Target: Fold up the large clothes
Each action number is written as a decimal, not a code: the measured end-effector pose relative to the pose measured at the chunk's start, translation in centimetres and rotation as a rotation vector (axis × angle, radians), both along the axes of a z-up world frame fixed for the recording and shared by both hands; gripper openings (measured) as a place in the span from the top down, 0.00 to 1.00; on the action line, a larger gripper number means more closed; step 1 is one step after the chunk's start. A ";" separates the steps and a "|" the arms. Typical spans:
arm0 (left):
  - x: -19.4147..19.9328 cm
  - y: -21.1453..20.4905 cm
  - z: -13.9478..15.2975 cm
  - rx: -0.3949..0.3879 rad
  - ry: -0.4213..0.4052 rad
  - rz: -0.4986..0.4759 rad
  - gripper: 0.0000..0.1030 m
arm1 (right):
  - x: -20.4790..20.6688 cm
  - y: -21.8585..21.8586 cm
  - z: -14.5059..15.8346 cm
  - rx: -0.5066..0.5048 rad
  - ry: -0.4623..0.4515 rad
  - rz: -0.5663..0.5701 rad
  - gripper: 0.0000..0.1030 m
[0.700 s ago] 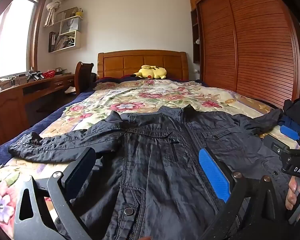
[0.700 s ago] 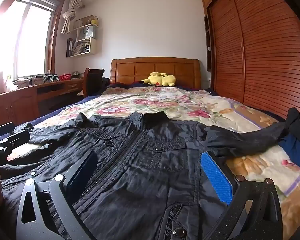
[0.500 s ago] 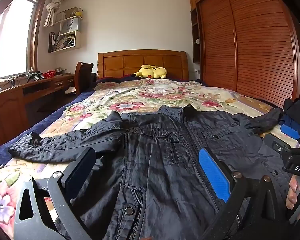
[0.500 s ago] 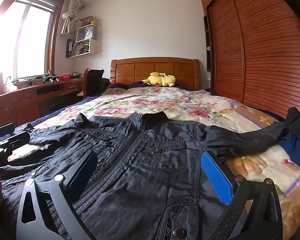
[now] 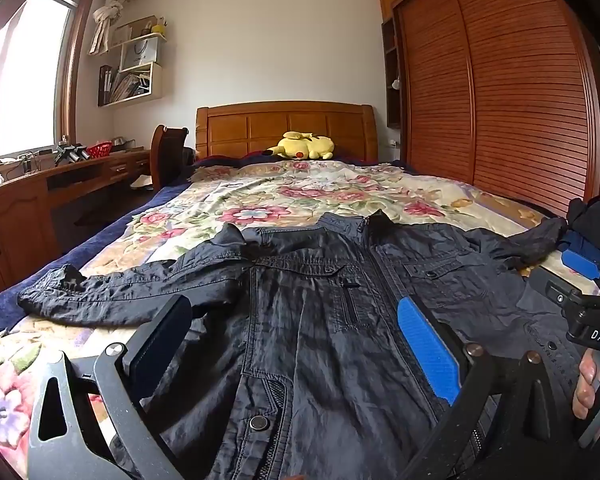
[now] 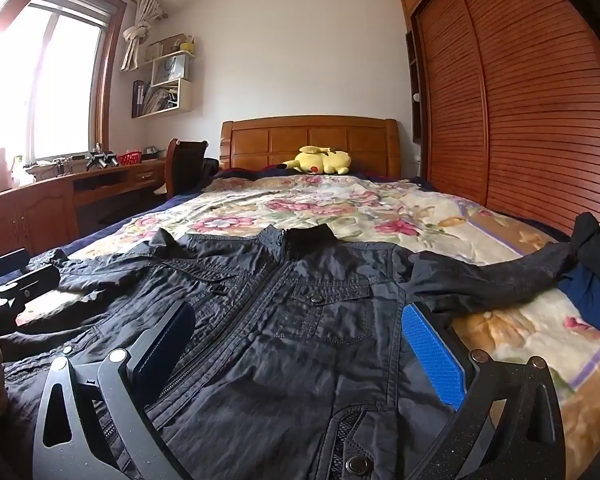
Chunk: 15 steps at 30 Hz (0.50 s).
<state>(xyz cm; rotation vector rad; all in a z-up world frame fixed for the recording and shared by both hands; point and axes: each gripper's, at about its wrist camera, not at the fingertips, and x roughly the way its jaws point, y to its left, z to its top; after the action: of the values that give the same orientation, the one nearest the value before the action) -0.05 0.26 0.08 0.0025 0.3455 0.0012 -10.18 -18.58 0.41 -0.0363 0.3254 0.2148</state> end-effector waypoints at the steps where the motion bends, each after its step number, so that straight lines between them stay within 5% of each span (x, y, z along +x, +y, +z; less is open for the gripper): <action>1: 0.0 0.0 0.0 0.000 0.000 0.001 0.00 | 0.0 0.0 -0.1 0.000 0.000 0.000 0.00; 15: -0.5 -0.2 0.5 0.001 -0.005 0.002 0.00 | 0.0 -0.1 -0.1 0.004 0.000 -0.001 0.00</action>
<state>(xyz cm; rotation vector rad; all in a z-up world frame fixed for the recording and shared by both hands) -0.52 0.04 0.55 0.0036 0.3401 0.0032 -10.15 -18.65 0.28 -0.0318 0.3246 0.2141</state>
